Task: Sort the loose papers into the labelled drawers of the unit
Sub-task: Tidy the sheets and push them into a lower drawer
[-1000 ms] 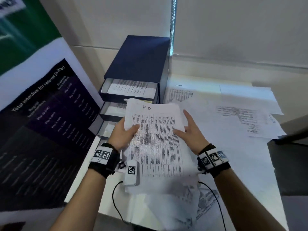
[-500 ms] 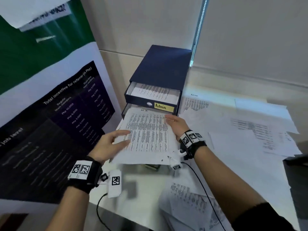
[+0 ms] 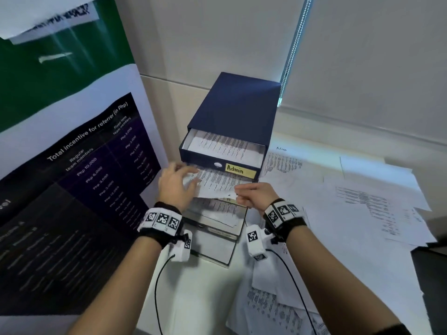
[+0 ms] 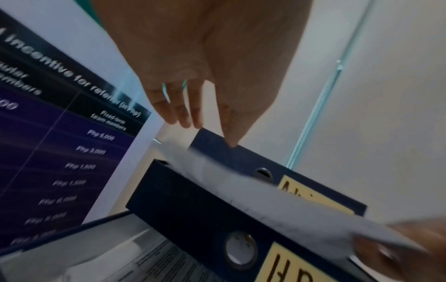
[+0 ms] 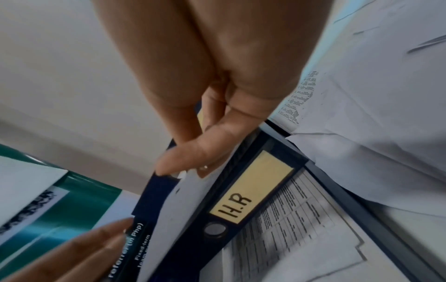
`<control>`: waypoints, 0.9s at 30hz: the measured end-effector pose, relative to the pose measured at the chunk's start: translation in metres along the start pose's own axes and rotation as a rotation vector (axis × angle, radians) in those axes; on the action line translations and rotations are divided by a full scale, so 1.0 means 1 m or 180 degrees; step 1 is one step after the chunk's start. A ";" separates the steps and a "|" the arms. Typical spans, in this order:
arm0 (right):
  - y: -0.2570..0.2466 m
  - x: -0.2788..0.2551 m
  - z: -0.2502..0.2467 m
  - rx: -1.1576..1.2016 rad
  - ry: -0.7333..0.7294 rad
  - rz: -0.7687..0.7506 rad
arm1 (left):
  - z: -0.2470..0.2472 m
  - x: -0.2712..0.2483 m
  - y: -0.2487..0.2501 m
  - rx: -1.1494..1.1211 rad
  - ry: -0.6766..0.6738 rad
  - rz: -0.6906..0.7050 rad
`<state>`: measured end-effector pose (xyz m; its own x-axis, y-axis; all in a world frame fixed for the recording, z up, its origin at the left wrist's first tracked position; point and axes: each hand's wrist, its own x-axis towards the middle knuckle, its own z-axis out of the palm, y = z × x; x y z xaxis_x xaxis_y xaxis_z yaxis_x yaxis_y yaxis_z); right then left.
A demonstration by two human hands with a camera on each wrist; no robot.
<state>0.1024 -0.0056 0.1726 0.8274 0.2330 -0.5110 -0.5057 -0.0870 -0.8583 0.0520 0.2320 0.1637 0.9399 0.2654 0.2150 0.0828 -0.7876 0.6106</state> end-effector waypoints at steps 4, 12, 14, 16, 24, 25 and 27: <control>-0.005 0.019 0.012 0.0120 -0.0057 0.0156 | 0.024 -0.013 0.013 0.0345 -0.0897 0.0718; 0.026 -0.015 -0.074 0.0651 0.0099 -0.0005 | 0.062 0.008 0.013 0.1286 -0.1451 0.0631; 0.058 -0.025 -0.128 -0.0348 0.0728 0.0017 | 0.063 0.015 0.031 0.1287 -0.1557 0.0597; 0.093 -0.031 -0.179 -0.2208 0.1041 0.0404 | 0.066 0.017 0.056 0.0644 -0.1633 0.0700; 0.186 -0.052 -0.266 -0.2912 0.1907 0.1627 | 0.133 -0.022 0.160 -0.1646 -0.2246 0.0332; 0.189 -0.055 -0.272 -0.2803 0.2007 0.1681 | 0.158 -0.028 0.156 -0.1334 -0.2424 0.0091; 0.192 -0.059 -0.280 -0.2905 0.2003 0.1715 | 0.204 -0.044 0.143 -0.0452 -0.2859 -0.0361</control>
<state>0.0246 -0.3074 0.0252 0.6675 -0.5271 -0.5259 -0.6717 -0.7311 -0.1198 0.0904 -0.0056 0.0856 0.8380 -0.2419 -0.4892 0.2047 -0.6916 0.6926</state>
